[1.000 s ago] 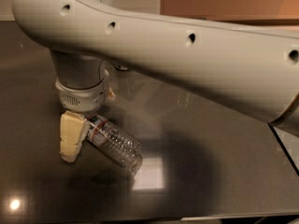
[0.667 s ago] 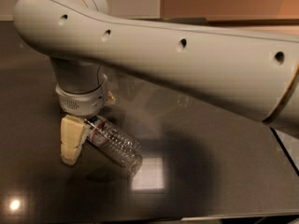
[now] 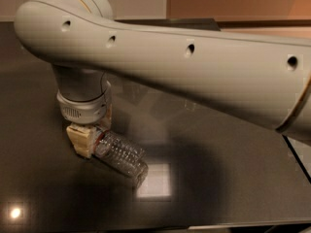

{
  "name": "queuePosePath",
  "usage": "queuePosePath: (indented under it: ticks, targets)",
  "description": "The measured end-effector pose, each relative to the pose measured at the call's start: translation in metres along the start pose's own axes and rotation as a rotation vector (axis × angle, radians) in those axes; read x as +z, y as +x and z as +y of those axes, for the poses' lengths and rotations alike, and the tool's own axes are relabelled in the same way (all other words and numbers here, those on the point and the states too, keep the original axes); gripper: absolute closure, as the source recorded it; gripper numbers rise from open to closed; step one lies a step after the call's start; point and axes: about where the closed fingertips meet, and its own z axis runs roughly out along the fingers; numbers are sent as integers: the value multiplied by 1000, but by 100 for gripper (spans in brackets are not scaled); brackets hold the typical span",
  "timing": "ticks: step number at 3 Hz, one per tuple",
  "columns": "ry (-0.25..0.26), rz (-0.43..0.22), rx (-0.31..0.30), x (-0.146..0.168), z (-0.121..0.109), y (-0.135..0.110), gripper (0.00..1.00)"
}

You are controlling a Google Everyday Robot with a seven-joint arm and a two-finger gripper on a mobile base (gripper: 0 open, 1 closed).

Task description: Place water bottle upright

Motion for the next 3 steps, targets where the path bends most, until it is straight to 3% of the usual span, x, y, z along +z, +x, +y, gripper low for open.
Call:
queuePosePath:
  ticks: [1,2,3]
  targets:
    - [-9,-46,-9,-14,-4,1,64]
    - [-34,-166,-30,-40,-19,1,87]
    - [-53,-348,-79,-74,-42,3,100]
